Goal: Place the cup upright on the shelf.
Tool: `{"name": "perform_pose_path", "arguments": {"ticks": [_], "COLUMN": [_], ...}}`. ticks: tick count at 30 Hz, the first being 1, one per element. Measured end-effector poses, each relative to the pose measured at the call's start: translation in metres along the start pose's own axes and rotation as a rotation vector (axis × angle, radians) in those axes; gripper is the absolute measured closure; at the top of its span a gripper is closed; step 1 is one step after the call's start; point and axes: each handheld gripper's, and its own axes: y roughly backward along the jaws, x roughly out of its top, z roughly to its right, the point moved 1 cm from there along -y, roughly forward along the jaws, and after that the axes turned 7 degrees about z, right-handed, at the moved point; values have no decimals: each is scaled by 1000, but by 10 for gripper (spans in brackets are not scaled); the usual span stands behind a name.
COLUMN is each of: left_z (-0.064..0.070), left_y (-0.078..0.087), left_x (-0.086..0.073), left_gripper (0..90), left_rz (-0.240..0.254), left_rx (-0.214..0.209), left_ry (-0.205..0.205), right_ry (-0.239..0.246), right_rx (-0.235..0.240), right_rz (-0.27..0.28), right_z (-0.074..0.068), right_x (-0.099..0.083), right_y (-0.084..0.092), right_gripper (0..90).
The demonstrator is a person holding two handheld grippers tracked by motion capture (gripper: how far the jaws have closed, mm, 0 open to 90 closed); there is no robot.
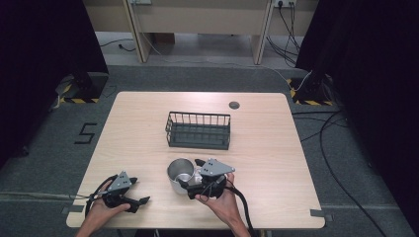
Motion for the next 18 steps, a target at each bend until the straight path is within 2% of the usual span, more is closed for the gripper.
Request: {"name": "perform_pose_path", "arguments": {"ticks": [5,12,18], "left_z": [0,0,0], "left_y": [0,0,0], "left_x": [0,0,0], "left_gripper": [110,110,110], "left_rz": [0,0,0], "left_rx": [0,0,0], "left_ry": [0,0,0], "right_ry": [2,7,5], "right_rx": [20,23,33], "right_rz": [-10,-18,-36], "right_z": [-2,-2,-1], "right_x": [-1,1,3], "right_y": [-7,-22,-31], "right_gripper": [135,64,49]}}
